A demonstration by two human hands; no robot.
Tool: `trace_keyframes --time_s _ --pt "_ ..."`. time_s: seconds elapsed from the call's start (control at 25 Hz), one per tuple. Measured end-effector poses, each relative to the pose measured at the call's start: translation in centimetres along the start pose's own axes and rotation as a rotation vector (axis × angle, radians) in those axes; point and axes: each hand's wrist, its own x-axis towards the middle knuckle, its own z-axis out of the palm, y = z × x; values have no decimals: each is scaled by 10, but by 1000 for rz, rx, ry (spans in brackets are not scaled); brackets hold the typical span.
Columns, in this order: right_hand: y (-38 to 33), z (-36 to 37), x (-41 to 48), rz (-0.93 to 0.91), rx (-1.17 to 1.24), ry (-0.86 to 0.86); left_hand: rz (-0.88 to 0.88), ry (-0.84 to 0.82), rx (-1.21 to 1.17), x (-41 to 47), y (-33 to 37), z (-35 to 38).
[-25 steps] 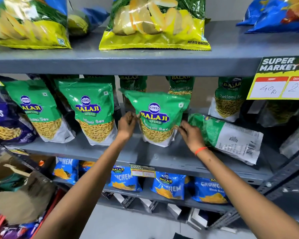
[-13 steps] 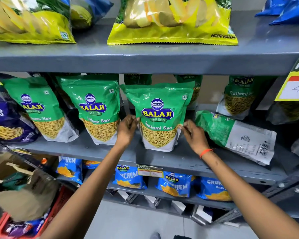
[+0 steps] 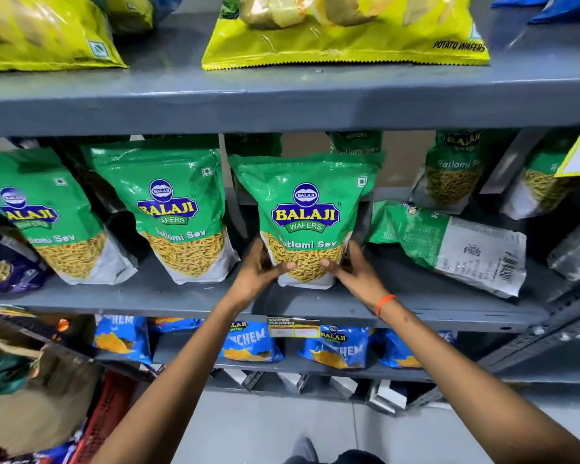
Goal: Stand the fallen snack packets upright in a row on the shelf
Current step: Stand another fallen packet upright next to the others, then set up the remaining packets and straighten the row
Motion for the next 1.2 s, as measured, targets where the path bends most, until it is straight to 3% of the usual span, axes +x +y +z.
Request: trace_keyframes --time_s 0.16,0.28,0.36,0.48,0.56,0.68,0.8,0.92,1.04,1.12,1.2 --pt "-5 4 -4 12 32 -2 -14 45 -20 -4 -1 2" --pt "-5 -3 -3 8 -23 -4 31 235 40 -12 11 20" --pt "-8 -14 -5 -59 -185 60 83 449 128 -22 27 38" --pt "-10 -46 -14 -287 -468 275 363 707 401 -35 48 78" --pt "-2 -80 -21 -375 -783 382 537 719 497 -38 58 118" --pt "22 -119 -20 -208 -1101 277 623 627 540 -30 62 165" --pt "32 -135 -15 -126 -1287 242 530 517 502 -16 55 201" --pt "30 -141 -16 -227 -1294 297 283 528 346 2 39 213" --pt "17 -154 -23 -335 -1083 397 -10 414 241 31 23 219" --pt "-3 -165 -18 -396 -945 505 -207 237 -20 49 24 227" --pt "-27 -181 -10 -423 -737 576 -257 123 -196 64 33 235"
